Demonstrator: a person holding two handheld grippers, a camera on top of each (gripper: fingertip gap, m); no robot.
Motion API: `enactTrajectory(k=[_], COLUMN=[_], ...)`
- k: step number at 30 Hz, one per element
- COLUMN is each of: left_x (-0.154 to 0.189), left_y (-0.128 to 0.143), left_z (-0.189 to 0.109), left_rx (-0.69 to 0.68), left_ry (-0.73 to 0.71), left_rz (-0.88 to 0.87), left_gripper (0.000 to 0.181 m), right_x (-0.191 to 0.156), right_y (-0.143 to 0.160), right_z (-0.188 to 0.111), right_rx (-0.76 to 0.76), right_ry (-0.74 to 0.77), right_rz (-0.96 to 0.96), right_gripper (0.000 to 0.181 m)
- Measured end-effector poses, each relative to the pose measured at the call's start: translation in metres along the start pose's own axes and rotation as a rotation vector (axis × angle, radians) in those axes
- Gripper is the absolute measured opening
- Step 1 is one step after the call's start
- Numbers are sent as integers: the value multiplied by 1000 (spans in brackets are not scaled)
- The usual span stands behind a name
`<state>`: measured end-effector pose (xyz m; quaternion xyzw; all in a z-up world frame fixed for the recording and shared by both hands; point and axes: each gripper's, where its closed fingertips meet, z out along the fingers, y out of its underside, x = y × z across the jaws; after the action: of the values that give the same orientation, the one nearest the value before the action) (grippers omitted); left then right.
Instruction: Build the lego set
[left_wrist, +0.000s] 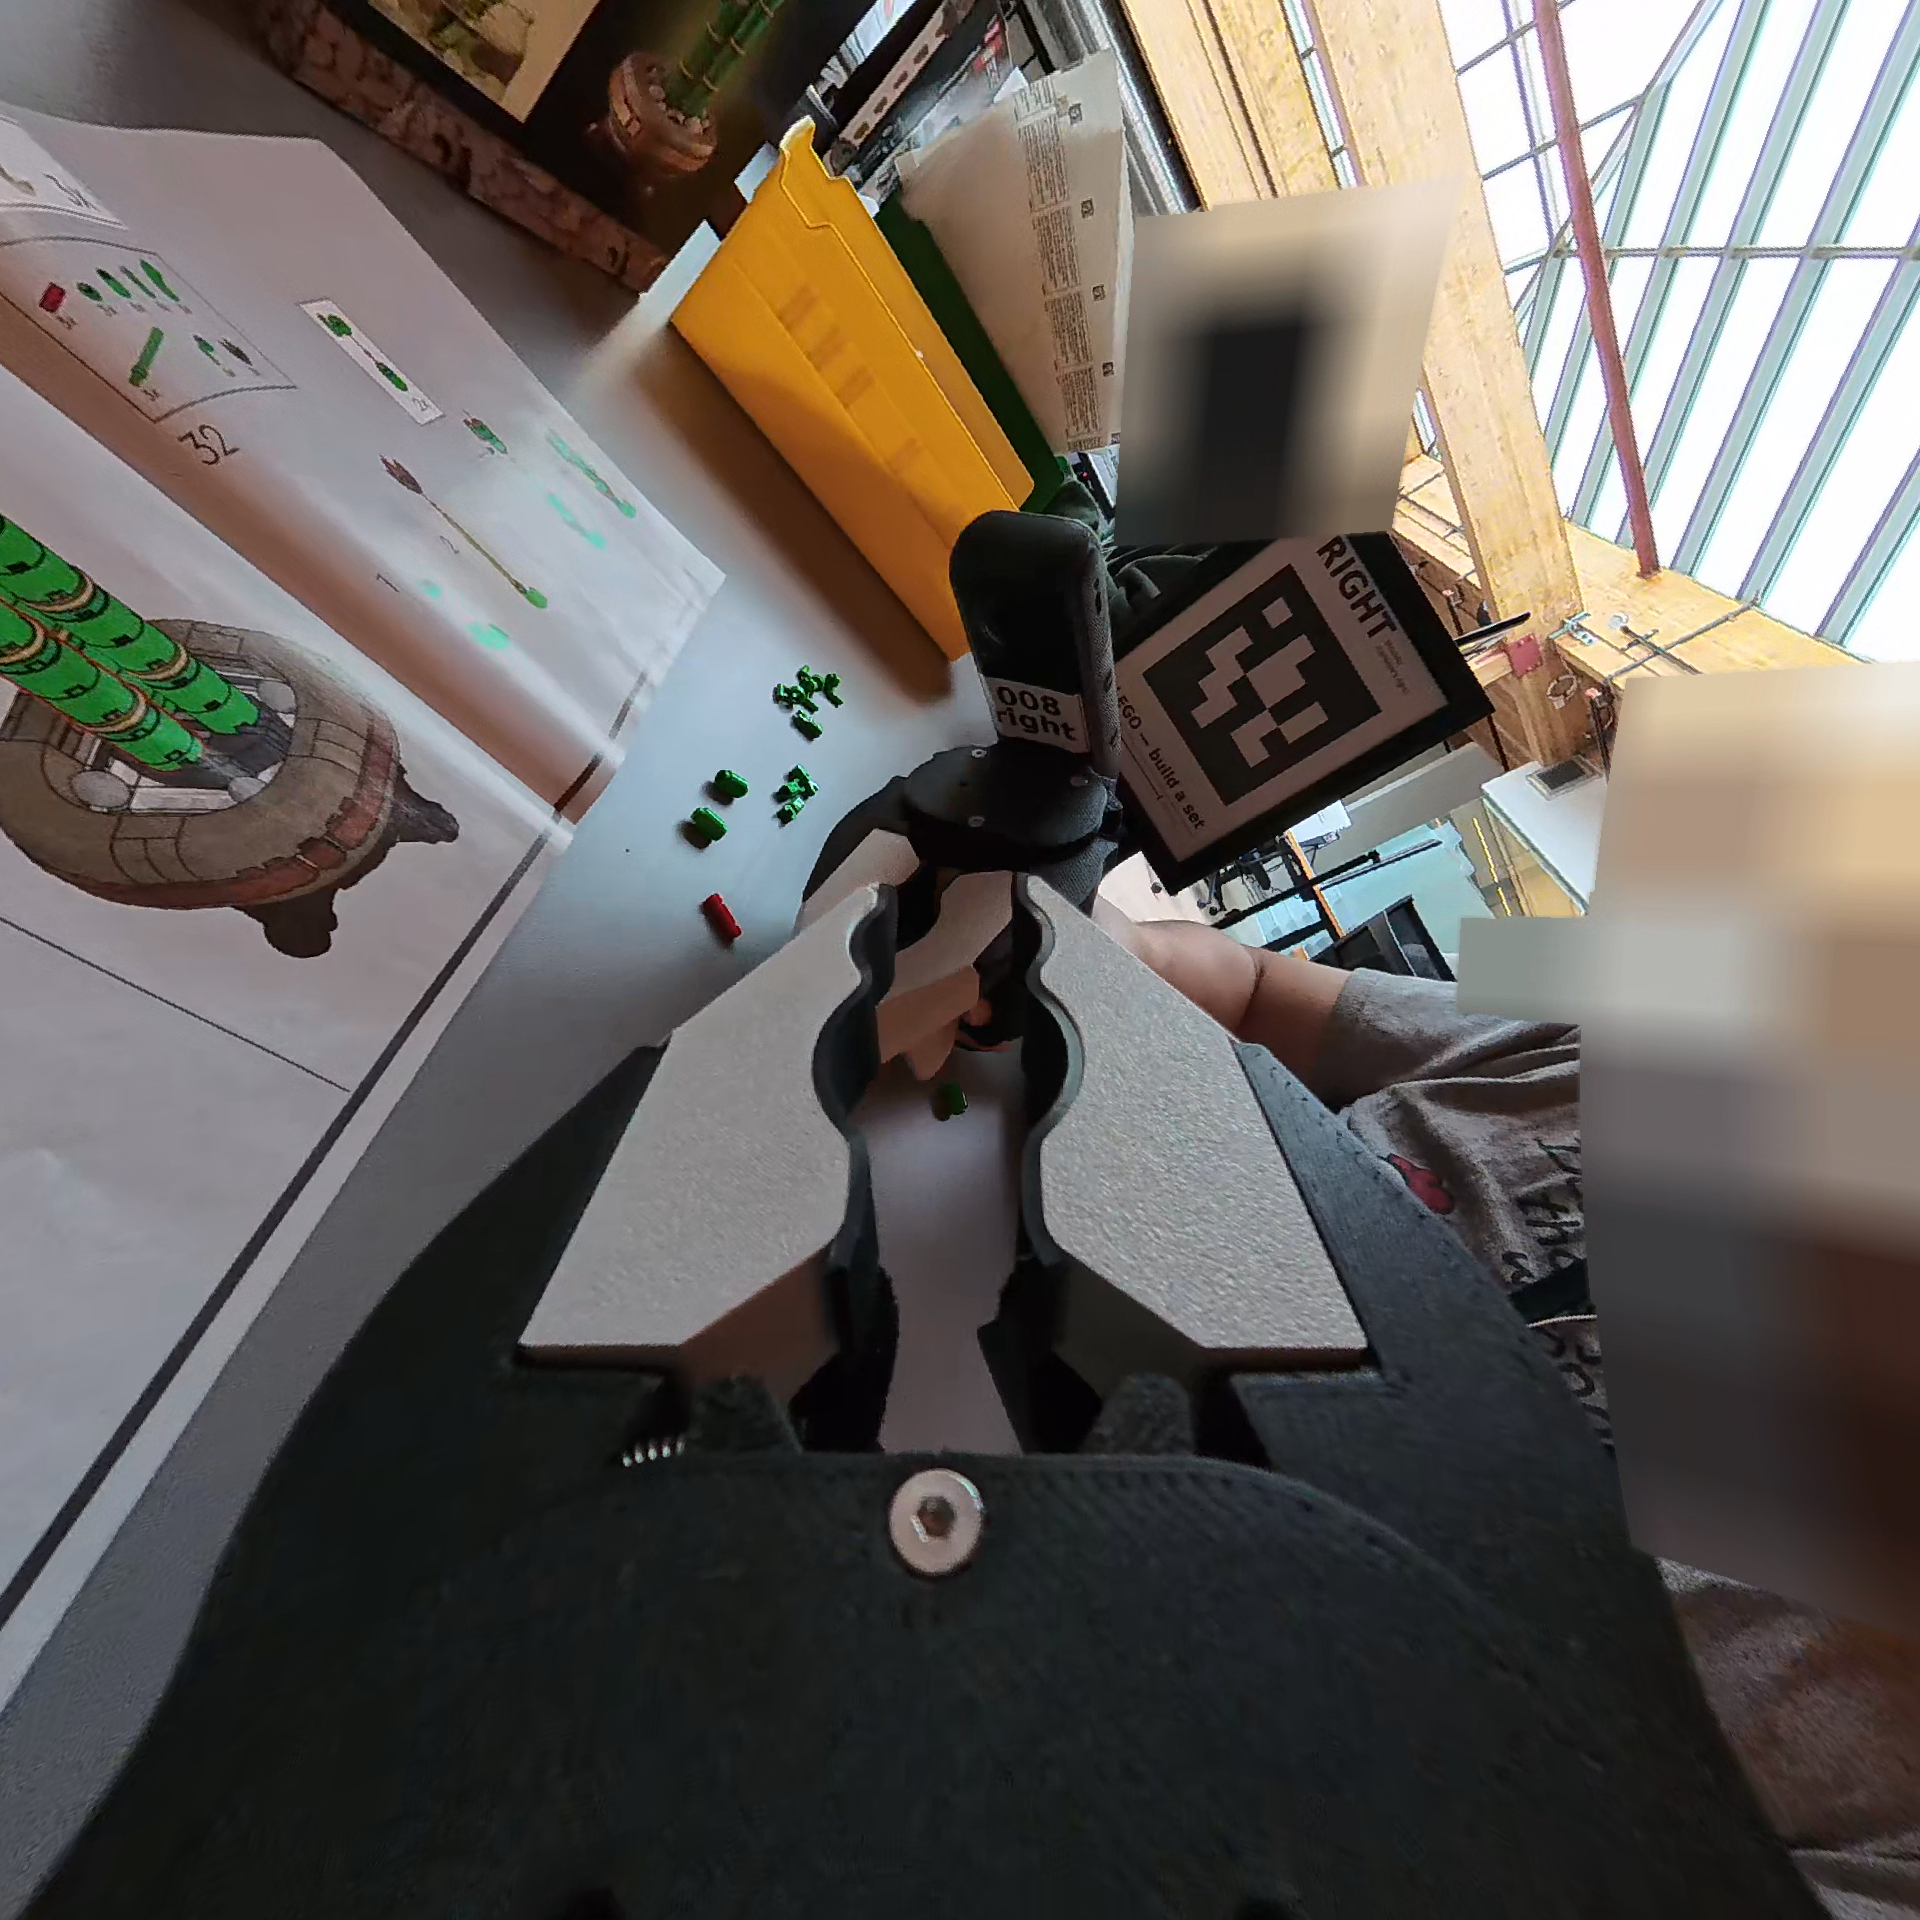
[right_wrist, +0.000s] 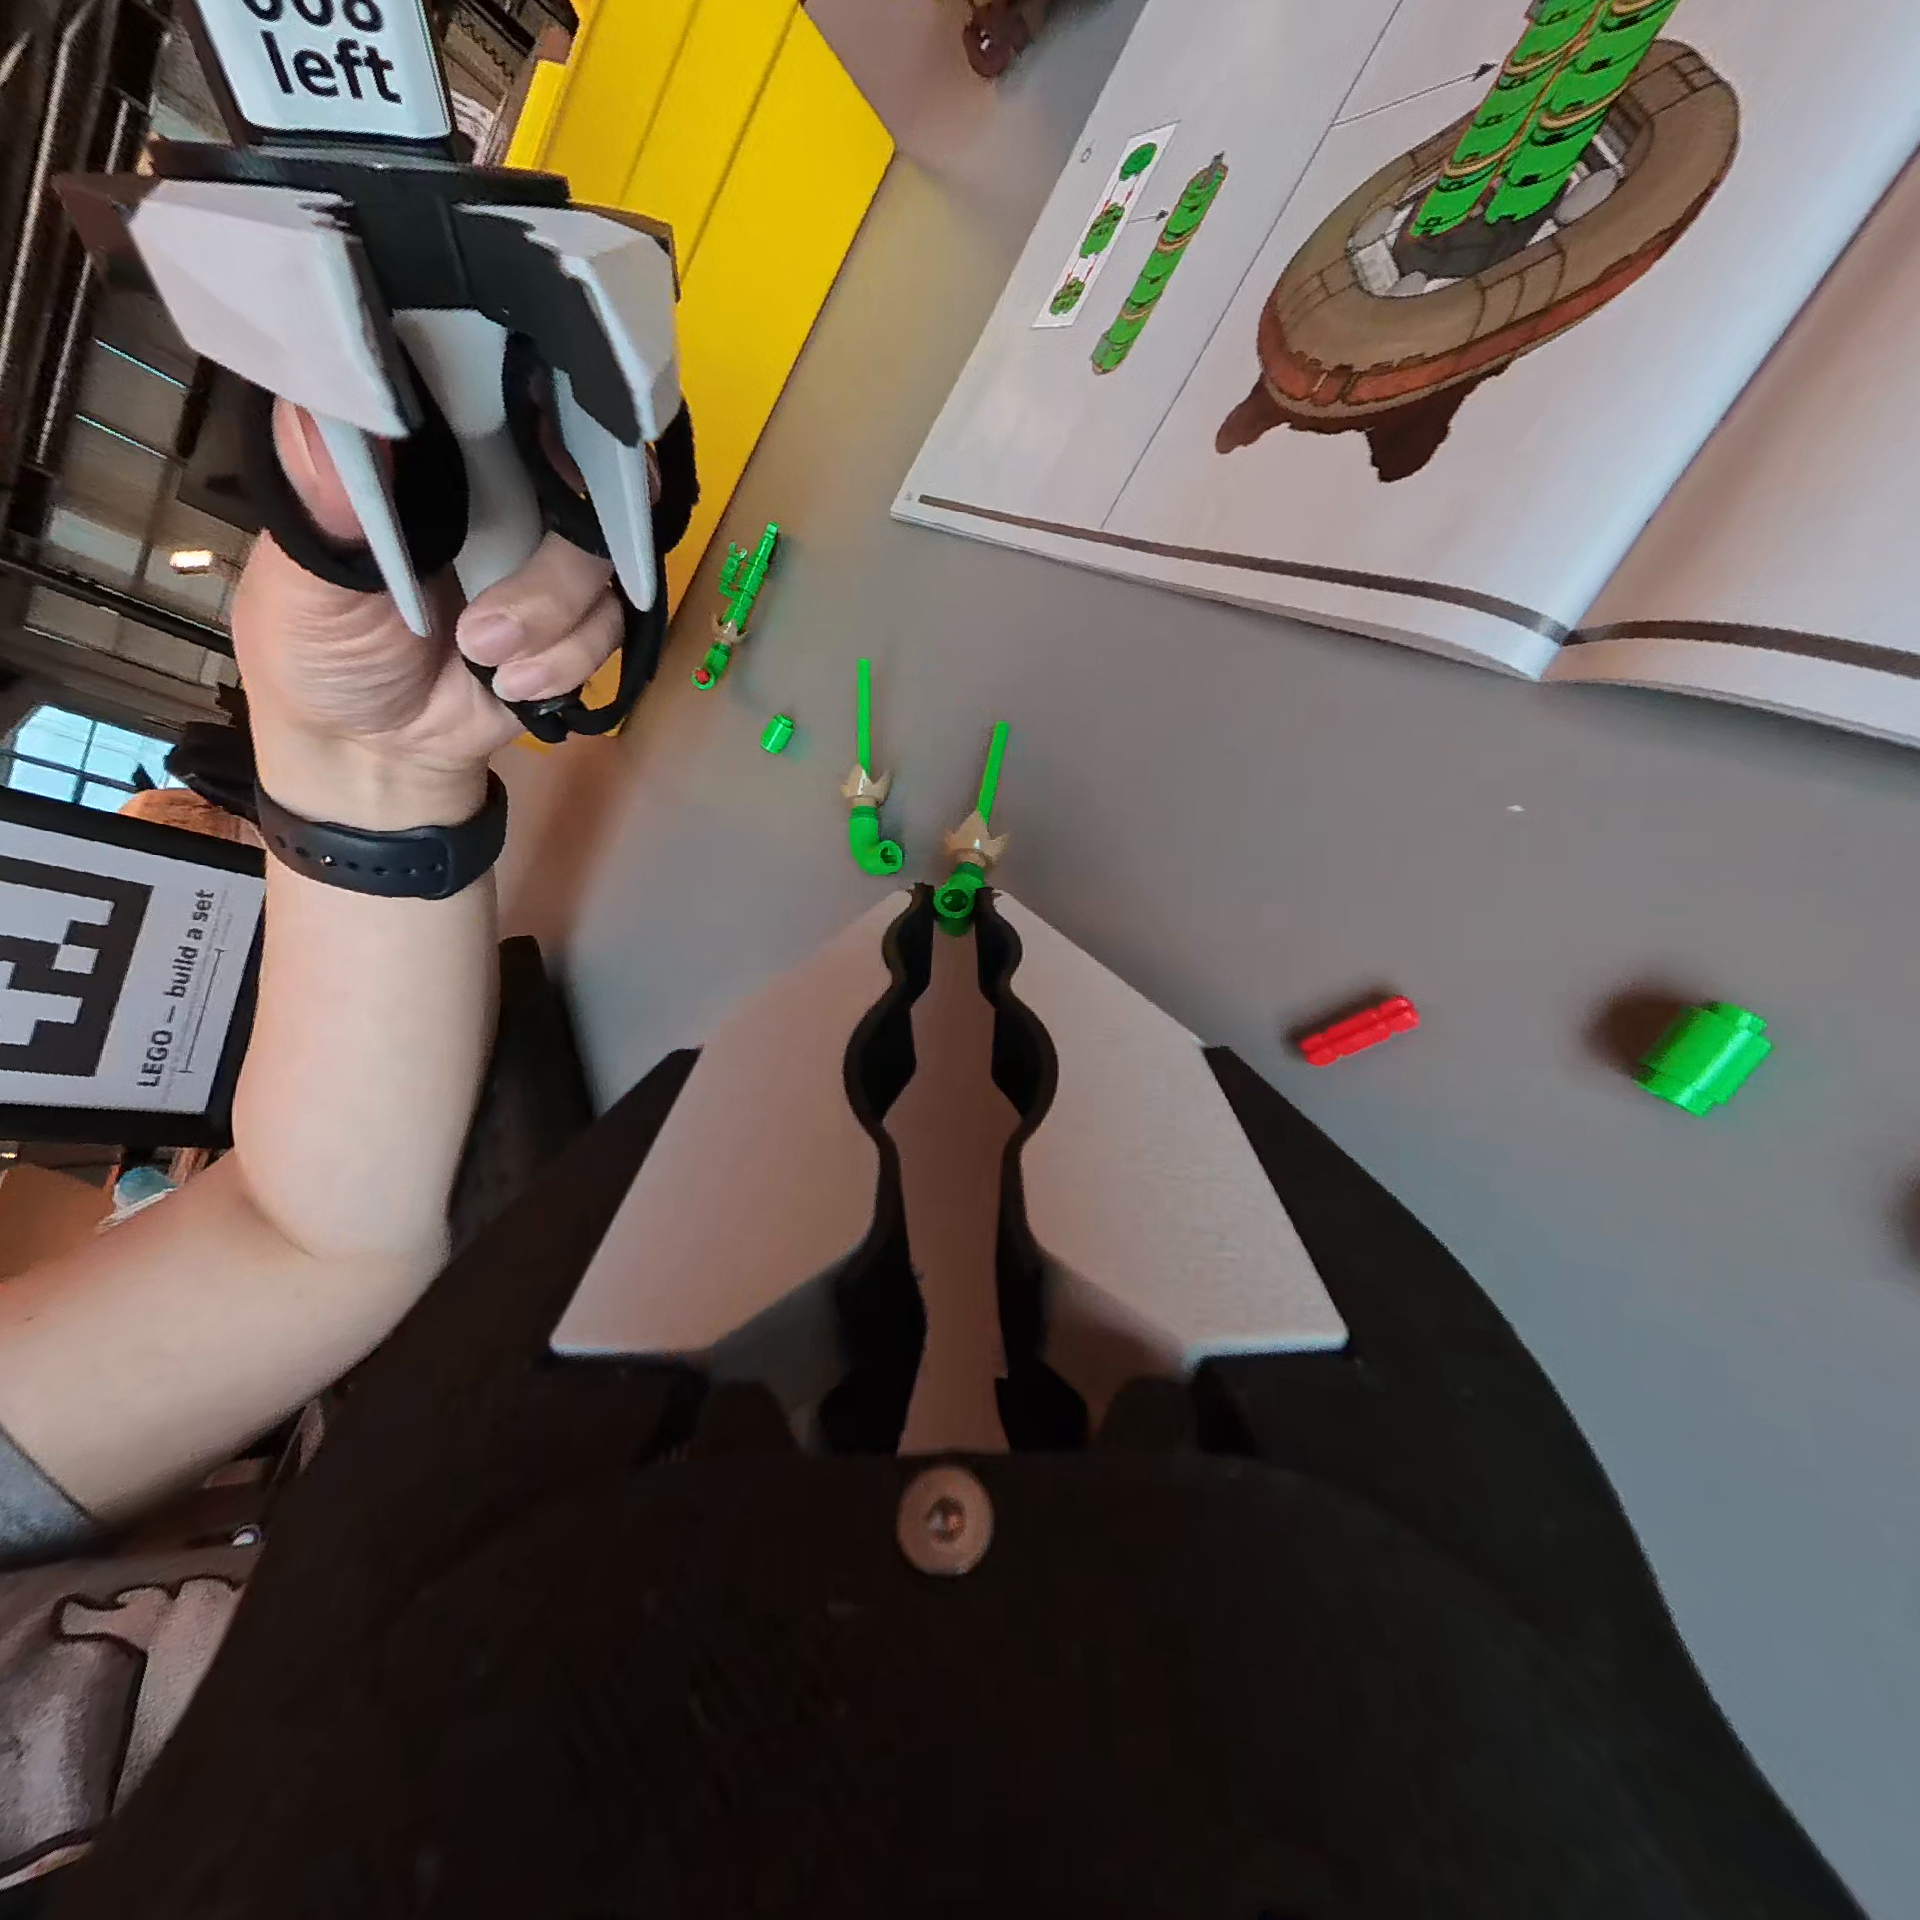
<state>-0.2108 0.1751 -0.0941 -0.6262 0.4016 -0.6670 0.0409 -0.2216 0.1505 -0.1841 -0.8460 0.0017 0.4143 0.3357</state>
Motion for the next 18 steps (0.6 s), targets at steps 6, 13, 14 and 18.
enactTrajectory(k=[6, 13, 14, 18], left_x=[3, 5, 5, 6], left_y=[0, 1, 1, 2], left_z=[1, 2, 2, 2], left_rx=[2, -4, -6, -9], left_ry=[23, 32, 33, 37], left_rz=[-3, -4, -4, -7], left_gripper=[19, 19, 19, 19], right_x=[6, 6, 8, 4], right_y=[1, -3, -5, -14], right_z=[3, 0, -2, -13], right_rx=[-17, -16, -15, -29], right_ry=[47, 158, 200, 347], right_rz=[-33, -265, -330, -734], right_gripper=[6, 18, 19, 28])
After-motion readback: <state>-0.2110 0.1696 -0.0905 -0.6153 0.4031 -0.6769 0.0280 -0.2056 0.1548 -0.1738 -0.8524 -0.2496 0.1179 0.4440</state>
